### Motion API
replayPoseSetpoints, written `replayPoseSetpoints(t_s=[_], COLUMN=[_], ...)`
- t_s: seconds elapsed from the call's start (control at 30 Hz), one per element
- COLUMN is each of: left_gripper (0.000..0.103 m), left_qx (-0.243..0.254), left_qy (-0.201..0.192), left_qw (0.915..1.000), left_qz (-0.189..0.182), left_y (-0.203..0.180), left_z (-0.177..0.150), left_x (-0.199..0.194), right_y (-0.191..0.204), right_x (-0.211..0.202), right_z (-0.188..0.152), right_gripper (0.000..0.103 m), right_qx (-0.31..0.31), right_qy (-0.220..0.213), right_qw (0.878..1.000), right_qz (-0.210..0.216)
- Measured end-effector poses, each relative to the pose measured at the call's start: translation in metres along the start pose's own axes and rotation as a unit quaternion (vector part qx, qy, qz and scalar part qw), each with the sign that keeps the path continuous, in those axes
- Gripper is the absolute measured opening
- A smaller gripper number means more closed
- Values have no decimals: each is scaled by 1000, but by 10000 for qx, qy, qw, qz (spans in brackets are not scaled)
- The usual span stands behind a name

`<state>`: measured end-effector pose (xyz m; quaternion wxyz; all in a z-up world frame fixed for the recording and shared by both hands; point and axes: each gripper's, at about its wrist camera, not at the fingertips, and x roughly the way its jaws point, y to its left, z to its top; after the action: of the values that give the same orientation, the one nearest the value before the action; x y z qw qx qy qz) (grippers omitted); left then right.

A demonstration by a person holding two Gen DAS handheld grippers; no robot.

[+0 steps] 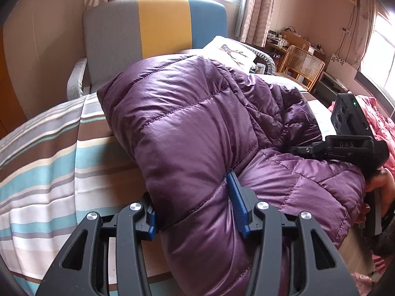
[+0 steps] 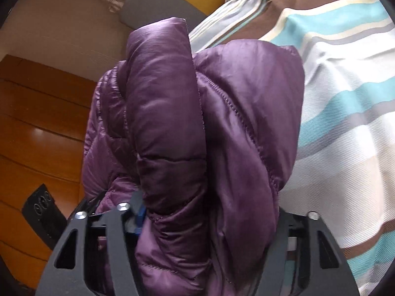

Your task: Fold large clothes

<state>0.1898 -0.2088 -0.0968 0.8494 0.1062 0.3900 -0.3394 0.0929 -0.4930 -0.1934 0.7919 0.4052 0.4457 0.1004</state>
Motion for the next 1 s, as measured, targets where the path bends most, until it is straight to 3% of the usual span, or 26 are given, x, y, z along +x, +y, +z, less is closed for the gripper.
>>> replayPoseSetpoints(t_s=[0.03,0.13,0.33,0.47,0.73,1.0], left_gripper=[44,41,40,40,40,41], left_qx=[41,163,195,167,-363,-969], left_qy=[-21,-244,-701,-917,-891,-460], left_qw=[10000,9996,9973,9953,9929,9889], left_qz=[23,50,128,276,702,1026], left_y=[-3,-11,-10,5,74,151], left_z=[1,2,11,20,15,-14], left_x=[-1,-13,-44,-64,-80,-60], right_y=[3,12,25,47,100,104], right_x=[-1,-14,-31,-32,23,103], right_z=[0,-5,-11,-9,6,13], right_gripper=[41,35,35,35,35,35], right_qx=[-100,-332,-451,-663,-1088,-1180], right_qy=[-12,-212,-704,-828,-546,-40], right_qw=[9999,9992,9947,9919,9894,9909], right_qz=[6,99,602,703,793,639])
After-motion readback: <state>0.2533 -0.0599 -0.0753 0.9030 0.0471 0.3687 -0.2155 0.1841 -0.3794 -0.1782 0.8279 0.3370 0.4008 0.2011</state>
